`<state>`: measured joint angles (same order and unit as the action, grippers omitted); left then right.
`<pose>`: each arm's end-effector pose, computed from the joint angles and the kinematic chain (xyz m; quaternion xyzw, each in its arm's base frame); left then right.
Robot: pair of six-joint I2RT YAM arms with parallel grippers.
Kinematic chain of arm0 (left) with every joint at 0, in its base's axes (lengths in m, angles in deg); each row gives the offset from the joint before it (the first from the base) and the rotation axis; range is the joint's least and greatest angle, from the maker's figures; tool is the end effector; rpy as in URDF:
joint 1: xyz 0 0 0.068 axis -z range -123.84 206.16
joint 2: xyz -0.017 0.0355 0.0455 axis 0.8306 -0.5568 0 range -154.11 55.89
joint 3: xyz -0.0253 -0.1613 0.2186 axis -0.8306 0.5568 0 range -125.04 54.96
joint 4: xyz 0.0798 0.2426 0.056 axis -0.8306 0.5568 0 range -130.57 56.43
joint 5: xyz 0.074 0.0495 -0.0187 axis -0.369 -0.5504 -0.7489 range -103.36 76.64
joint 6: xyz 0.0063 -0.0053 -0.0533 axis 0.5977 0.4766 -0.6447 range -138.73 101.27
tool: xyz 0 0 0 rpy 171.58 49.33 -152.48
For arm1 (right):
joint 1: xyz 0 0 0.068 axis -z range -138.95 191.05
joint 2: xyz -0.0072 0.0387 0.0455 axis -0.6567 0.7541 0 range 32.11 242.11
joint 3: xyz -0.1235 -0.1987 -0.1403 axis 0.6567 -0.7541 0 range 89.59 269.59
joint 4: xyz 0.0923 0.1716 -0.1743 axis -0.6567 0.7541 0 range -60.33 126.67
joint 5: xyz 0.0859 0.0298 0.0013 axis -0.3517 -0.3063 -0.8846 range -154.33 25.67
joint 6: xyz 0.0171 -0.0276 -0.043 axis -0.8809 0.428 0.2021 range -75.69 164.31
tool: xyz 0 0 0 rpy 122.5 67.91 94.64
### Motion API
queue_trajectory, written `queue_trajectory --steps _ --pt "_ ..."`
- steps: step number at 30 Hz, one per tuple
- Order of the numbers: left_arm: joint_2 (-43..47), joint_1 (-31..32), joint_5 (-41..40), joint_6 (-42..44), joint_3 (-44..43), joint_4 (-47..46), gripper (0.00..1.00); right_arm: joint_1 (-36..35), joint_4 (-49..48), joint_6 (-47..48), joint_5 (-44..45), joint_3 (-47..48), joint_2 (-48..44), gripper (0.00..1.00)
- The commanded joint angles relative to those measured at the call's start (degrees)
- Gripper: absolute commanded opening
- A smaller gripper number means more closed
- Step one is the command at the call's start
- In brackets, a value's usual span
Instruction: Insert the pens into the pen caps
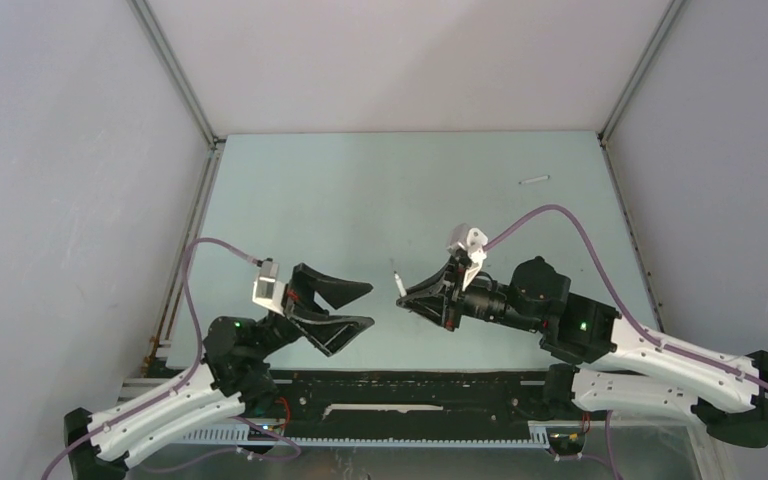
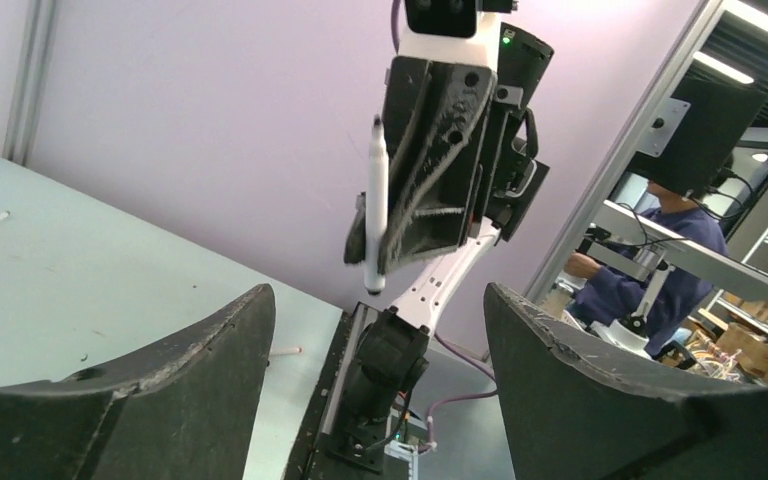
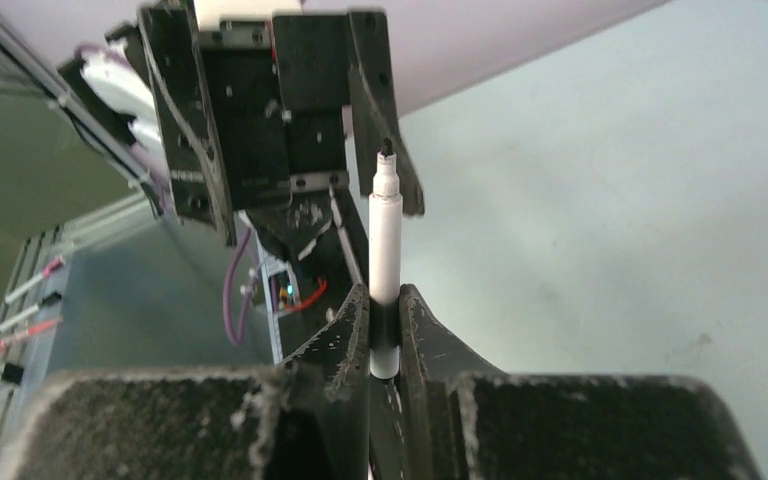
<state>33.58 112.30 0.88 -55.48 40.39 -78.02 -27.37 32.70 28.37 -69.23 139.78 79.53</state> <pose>0.0601 -0.1052 0.2940 0.1896 0.4731 -0.6648 0.5462 0.0680 0.1802 0.3792 -0.3401 0.6217 0.4958 0.5020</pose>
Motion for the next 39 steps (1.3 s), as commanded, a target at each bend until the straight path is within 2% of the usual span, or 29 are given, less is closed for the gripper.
queue_trajectory --steps 1,7,11,17,20,25,33,34,36,39 --pt "-0.07 0.20 -2.99 2.53 -1.75 3.00 0.78 0.13 6.26 1.84 -4.15 1.92 0.31 0.00" --pt "-6.24 0.20 -1.32 1.61 -4.00 0.24 0.69 -0.01 6.09 1.53 -7.91 1.92 2.64 0.00" --pt "-8.60 0.20 -0.31 0.44 -4.26 -3.04 0.67 -0.07 6.02 1.44 -8.77 1.92 4.21 0.00" --pt "-9.20 0.20 0.00 -0.03 -4.22 -4.60 0.63 0.12 6.79 1.29 -8.63 1.92 5.13 0.00" --pt "-8.36 0.24 -0.08 -0.01 -4.03 -5.07 0.56 0.11 6.90 1.16 -8.88 1.92 5.39 0.00" --pt "-6.63 0.20 -1.17 0.11 -3.46 -5.07 0.52 0.09 6.82 1.04 -9.73 1.92 5.66 0.00" --pt "-10.34 0.20 1.01 -0.60 -3.95 -6.74 0.45 -0.07 7.70 1.31 -9.77 3.68 7.36 0.00" --pt "-10.71 0.22 1.36 -0.60 -4.12 -6.83 0.40 -0.08 7.65 1.33 -9.70 3.76 7.43 0.00" --pt "-11.29 0.20 2.41 -0.52 -4.31 -6.78 0.15 -0.11 7.54 1.34 -9.40 3.83 7.41 0.00" --pt "-11.04 0.20 2.78 -0.79 -3.93 -7.20 0.02 -0.05 7.44 1.33 -8.63 3.94 6.91 0.00"
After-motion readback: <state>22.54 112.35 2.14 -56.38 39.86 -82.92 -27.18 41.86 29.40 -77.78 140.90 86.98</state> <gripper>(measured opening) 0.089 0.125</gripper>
